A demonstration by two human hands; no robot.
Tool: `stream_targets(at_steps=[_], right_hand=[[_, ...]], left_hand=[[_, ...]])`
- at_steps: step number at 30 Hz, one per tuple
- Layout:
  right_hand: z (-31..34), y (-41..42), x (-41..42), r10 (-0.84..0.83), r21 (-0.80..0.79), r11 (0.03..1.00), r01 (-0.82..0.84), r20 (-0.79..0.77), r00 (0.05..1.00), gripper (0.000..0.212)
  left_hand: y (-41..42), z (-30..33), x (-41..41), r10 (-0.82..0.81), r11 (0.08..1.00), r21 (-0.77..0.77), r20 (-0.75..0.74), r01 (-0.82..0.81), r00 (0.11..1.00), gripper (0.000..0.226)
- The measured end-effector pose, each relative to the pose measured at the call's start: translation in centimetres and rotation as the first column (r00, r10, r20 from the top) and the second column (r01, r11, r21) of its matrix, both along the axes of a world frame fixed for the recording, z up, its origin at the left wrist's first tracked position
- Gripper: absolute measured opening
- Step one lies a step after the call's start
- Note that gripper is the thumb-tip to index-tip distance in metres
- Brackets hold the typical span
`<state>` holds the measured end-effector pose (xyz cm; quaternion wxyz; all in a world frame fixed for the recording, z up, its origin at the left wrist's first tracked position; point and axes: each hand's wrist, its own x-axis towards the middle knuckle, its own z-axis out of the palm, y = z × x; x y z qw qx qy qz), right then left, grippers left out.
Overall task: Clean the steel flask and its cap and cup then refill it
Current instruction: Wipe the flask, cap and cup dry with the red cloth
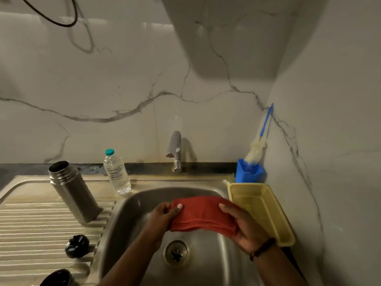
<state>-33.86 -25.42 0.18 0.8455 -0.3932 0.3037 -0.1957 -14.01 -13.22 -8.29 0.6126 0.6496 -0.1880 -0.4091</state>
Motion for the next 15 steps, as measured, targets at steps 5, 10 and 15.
stream_targets(at_steps=[5, 10, 15], right_hand=[[3.1, -6.0, -3.2, -0.084, -0.433, 0.9, 0.052, -0.054, 0.995, 0.03], [1.1, -10.5, -5.1, -0.289, -0.872, 0.302, -0.385, -0.468, 0.835, 0.035], [-6.8, -10.4, -7.6, -0.046, -0.444, 0.242, -0.863, -0.893, 0.447, 0.062]], left_hand=[[-5.5, 0.7, -4.0, -0.064, 0.998, -0.018, -0.109, 0.062, 0.992, 0.028], [-8.8, 0.5, -8.3, -0.172, 0.983, 0.028, -0.197, 0.18, 0.965, 0.025], [-9.9, -1.0, -12.1, -0.265, 0.959, 0.042, -0.237, 0.282, 0.935, 0.027]])
